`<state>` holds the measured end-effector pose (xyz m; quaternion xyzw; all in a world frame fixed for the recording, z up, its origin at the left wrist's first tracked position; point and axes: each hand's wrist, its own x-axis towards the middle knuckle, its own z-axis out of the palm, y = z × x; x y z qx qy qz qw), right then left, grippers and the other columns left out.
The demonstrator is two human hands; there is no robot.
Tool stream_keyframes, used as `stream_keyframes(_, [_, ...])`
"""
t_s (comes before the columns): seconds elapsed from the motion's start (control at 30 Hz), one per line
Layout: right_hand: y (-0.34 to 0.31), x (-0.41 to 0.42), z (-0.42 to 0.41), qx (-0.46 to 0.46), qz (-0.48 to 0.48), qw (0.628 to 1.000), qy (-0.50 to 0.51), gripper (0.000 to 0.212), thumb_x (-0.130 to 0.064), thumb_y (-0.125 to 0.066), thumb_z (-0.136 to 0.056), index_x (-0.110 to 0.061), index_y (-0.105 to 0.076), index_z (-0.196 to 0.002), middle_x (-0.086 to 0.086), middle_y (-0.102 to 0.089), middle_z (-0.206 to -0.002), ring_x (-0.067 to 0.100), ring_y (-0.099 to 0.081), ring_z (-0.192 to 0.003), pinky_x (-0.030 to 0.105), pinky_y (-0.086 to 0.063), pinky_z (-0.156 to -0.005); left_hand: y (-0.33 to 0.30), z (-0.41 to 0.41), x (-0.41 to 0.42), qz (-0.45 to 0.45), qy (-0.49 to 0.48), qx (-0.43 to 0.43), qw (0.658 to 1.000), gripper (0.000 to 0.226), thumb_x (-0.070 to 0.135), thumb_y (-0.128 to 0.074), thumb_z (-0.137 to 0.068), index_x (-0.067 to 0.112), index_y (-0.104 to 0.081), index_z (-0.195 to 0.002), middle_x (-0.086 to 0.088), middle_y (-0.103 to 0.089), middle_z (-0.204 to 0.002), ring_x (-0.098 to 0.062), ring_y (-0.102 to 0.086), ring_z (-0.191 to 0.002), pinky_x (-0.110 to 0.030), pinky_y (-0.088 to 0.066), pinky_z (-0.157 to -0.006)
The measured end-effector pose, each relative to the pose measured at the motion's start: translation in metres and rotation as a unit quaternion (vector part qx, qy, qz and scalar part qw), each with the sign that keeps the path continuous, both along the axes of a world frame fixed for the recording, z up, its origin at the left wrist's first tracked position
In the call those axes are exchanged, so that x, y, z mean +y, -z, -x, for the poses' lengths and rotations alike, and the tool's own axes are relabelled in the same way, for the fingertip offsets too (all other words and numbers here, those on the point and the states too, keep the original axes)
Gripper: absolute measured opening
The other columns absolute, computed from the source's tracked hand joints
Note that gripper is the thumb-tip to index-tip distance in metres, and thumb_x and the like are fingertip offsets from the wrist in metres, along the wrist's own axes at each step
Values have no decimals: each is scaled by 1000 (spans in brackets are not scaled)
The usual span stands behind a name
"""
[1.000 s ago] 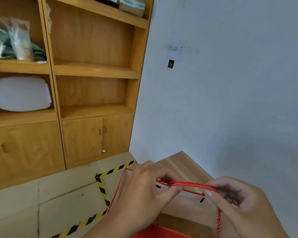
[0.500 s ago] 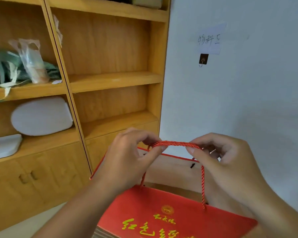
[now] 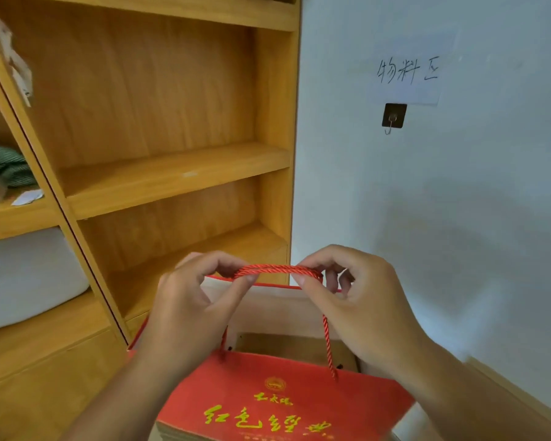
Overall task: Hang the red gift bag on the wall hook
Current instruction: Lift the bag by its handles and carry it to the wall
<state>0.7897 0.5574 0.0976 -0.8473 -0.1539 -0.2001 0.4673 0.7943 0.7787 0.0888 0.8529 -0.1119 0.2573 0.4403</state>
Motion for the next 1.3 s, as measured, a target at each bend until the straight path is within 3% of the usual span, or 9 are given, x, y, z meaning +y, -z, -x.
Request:
stream_keyframes(0.2, [13,60,-72,8,-27,997,77,10,-21,-81,-87,-29,-81,-81,-14,-66,-69,7,-55,-63,7,-41,-54,10,-100,55,19,74,3,997,17,24,-82,-81,39,-75,-77,23,-70,-99,-9,-67,-93,-18,-48,-78])
stream_keyframes(0.37, [15,104,-123,22,-18,988,150,14,-23,-82,-86,-33,-78,-78,-16,-64,-65,9,-53,-59,12,-38,-55,9,-172,93,13,119,9,993,6,30,-81,-79,34,-77,-77,23,-70,-99,-9,-67,-93,-43,-52,-84])
stream_keyframes(0.5, [11,124,-152,23,-21,984,174,11,-26,-82,-86,-34,-77,-81,-6,-69,-72,11,-55,-63,18,-39,-60,6,-219,111,8,145,9,989,8,32,-82,-78,37,-76,-79,21,-72,-95,-8,-68,-93,-49,-52,-86])
stream_keyframes(0.7, [13,131,-193,41,4,975,218,4,-33,-79,-89,-35,-79,-85,-17,-72,-80,8,-61,-71,15,-44,-60,11,-277,108,8,177,18,984,16,24,-83,-76,38,-76,-74,16,-72,-93,-11,-69,-89,-34,-52,-78])
stream_keyframes(0.83, [16,117,-221,56,13,972,229,1,-34,-79,-90,-33,-79,-90,-21,-73,-85,-1,-61,-79,12,-49,-63,19,-316,91,1,202,27,979,10,27,-84,-79,34,-77,-75,12,-73,-88,-14,-70,-86,-34,-52,-78])
stream_keyframes(0.93, [18,98,-240,57,18,969,240,1,-37,-78,-89,-35,-78,-89,-26,-72,-95,1,-61,-81,12,-50,-65,23,-342,73,-2,224,40,974,12,25,-85,-78,35,-78,-76,10,-74,-85,-14,-69,-88,-18,-48,-73])
stream_keyframes(1.07, [19,75,-261,55,16,968,243,5,-36,-80,-87,-38,-77,-84,-34,-69,-90,3,-61,-77,11,-49,-65,16,-369,49,3,246,35,969,15,47,-75,-71,35,-79,-78,10,-74,-85,-10,-68,-88,-8,-44,-71])
stream_keyframes(1.17, [20,57,-273,51,12,964,262,3,-34,-79,-87,-37,-78,-85,-34,-69,-84,5,-61,-76,12,-49,-64,14,-388,29,7,257,29,966,20,51,-70,-70,37,-78,-82,11,-74,-87,-9,-69,-88,-12,-46,-72])
stream_keyframes(1.3, [17,36,-282,30,6,956,290,3,-33,-79,-88,-35,-78,-88,-27,-71,-84,9,-60,-73,15,-47,-61,12,-405,0,10,278,8,961,22,52,-69,-71,41,-75,-89,18,-73,-93,-7,-69,-88,-39,-52,-82])
